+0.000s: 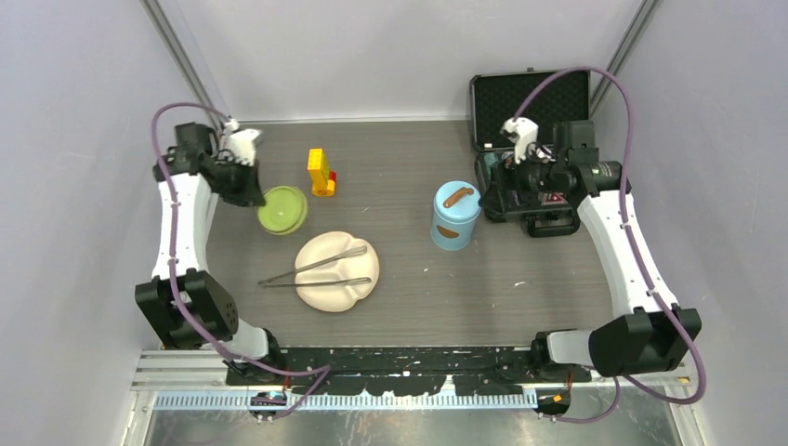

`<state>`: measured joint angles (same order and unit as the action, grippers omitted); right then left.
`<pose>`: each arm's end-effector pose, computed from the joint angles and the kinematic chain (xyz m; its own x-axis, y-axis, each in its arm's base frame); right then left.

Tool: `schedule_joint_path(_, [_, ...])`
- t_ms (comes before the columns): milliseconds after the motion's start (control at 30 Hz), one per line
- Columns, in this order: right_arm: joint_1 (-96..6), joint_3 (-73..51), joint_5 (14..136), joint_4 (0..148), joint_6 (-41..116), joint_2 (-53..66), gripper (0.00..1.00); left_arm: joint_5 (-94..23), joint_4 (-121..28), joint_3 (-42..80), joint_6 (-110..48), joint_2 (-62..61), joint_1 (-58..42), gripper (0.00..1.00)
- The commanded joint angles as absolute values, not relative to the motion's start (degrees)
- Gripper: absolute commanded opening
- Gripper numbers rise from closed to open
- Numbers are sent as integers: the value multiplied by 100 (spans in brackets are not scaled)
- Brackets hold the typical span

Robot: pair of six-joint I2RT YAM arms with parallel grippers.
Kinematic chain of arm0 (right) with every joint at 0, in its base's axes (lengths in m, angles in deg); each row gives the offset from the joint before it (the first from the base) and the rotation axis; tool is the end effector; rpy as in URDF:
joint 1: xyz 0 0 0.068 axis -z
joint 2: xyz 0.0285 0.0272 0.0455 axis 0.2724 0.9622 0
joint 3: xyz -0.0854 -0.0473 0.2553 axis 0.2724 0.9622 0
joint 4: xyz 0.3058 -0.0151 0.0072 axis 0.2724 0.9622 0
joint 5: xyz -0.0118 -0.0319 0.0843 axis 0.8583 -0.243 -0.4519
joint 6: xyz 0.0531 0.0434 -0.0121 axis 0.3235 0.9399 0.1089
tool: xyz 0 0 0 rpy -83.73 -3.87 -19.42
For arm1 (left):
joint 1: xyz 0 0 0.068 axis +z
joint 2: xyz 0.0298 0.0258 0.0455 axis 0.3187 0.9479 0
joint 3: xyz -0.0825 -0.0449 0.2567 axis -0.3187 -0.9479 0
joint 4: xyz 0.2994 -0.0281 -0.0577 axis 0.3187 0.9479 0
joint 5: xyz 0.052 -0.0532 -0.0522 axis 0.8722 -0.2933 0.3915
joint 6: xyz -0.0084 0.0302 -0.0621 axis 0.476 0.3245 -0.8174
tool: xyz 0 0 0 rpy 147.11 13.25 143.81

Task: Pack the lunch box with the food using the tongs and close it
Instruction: Pick up the box lid from the center of the board.

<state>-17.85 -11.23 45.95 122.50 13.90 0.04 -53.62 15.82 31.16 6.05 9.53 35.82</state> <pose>0.3203 0.0456 0.3449 -0.5862 -0.2550 -0.7690 -0.6291 0.7413 0.2338 0.3447 0.0807 0.3223 -0.7821 0.1602 -0.6022 0.3032 0.9421 -0.1431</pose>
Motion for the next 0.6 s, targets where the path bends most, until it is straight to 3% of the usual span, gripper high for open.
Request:
schedule_joint_path(0, [-2592,-2115,5046,12713,-142,-185,86,-6134,2483,3615,197,581,2467,0])
schedule_joint_path(233, [-3176,-2894,5035,12807,-1511,-555,86,-6719,2898,4077,-351,597,827,0])
schedule_joint_path(567, [-4631,-2774,4629,12337,-2854,-1090,82,-7756,3226,4317,-683,848,-333,0])
